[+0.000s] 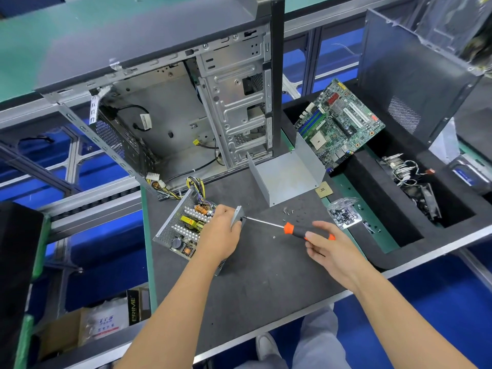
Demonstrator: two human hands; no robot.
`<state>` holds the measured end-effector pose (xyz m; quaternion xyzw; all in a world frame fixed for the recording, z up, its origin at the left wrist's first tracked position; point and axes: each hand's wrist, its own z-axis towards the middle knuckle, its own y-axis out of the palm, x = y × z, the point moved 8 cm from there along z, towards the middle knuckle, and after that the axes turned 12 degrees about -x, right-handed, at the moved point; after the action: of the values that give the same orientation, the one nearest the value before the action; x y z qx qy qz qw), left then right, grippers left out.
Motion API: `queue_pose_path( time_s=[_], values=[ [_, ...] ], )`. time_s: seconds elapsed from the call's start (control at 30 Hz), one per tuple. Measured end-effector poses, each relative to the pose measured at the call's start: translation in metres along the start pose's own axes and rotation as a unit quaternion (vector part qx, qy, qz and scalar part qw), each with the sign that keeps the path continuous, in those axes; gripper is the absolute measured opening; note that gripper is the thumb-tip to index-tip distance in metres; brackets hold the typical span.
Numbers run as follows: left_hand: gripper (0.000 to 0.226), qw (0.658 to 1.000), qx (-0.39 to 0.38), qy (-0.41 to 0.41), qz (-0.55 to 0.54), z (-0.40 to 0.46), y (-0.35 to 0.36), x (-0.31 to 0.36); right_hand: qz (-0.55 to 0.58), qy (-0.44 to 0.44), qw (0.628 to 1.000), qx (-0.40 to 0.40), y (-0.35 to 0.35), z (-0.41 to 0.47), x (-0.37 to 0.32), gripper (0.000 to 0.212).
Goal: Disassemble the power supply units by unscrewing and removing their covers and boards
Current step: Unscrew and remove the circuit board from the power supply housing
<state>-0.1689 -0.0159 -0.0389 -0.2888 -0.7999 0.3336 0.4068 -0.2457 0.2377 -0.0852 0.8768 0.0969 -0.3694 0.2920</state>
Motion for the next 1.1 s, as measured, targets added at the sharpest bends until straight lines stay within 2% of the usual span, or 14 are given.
queue_pose_path(
  time_s=[0.07, 0.17, 0.2, 0.27, 0.33, 0.43, 0.53, 0.63, 0.73, 0.83, 0.9, 0.97, 1.03, 1.1],
  values=[
    [0.030, 1.000, -0.001, -0.002, 0.001, 0.000, 0.000, 0.000, 0.019, 0.034, 0.999, -0.011, 0.005, -0.003, 0.002, 0.040],
    [0.030, 1.000, -0.003, -0.003, 0.003, -0.001, 0.000, 0.000, -0.105, 0.150, 0.982, 0.038, 0.001, -0.008, 0.010, 0.071],
    [0.029, 1.000, -0.002, -0.003, 0.002, 0.000, 0.000, 0.000, -0.142, 0.163, 0.975, 0.047, -0.001, -0.009, 0.011, 0.069],
    [0.029, 1.000, -0.001, -0.004, -0.001, 0.000, 0.000, 0.000, -0.151, 0.118, 0.981, 0.041, -0.004, -0.005, 0.007, 0.046],
    [0.029, 1.000, -0.001, -0.004, -0.002, 0.000, 0.000, 0.000, -0.094, 0.054, 0.994, 0.018, -0.002, -0.003, 0.001, 0.027],
    [0.029, 1.000, -0.001, -0.002, -0.004, -0.001, 0.000, 0.000, -0.054, 0.087, 0.995, -0.004, 0.005, -0.004, 0.004, 0.035],
    [0.028, 1.000, -0.002, -0.001, -0.005, -0.001, 0.001, 0.000, -0.186, 0.176, 0.966, 0.028, -0.002, -0.007, 0.011, 0.057],
    [0.029, 1.000, -0.003, -0.003, -0.007, 0.000, 0.000, -0.001, -0.216, 0.122, 0.969, 0.021, -0.002, -0.004, 0.006, 0.042],
    [0.028, 1.000, 0.000, -0.003, -0.005, 0.000, 0.000, -0.001, -0.089, 0.078, 0.993, -0.014, 0.003, -0.005, 0.007, 0.040],
    [0.026, 1.000, 0.000, -0.005, -0.007, 0.000, 0.001, -0.002, -0.018, 0.115, 0.993, -0.029, 0.011, -0.007, 0.011, 0.045],
    [0.026, 1.000, 0.001, -0.006, -0.005, 0.000, 0.001, -0.002, -0.056, 0.164, 0.985, 0.004, 0.010, -0.009, 0.013, 0.057],
    [0.025, 1.000, 0.002, -0.005, -0.006, 0.000, 0.001, -0.002, -0.144, 0.194, 0.970, 0.014, 0.007, -0.010, 0.014, 0.053],
    [0.026, 1.000, 0.002, -0.005, -0.007, 0.000, 0.001, -0.002, -0.166, 0.170, 0.971, 0.015, 0.001, -0.005, 0.012, 0.037],
    [0.026, 1.000, 0.002, -0.005, -0.008, 0.000, 0.001, -0.002, -0.117, 0.101, 0.988, 0.023, -0.003, -0.002, 0.003, 0.032]
  ],
)
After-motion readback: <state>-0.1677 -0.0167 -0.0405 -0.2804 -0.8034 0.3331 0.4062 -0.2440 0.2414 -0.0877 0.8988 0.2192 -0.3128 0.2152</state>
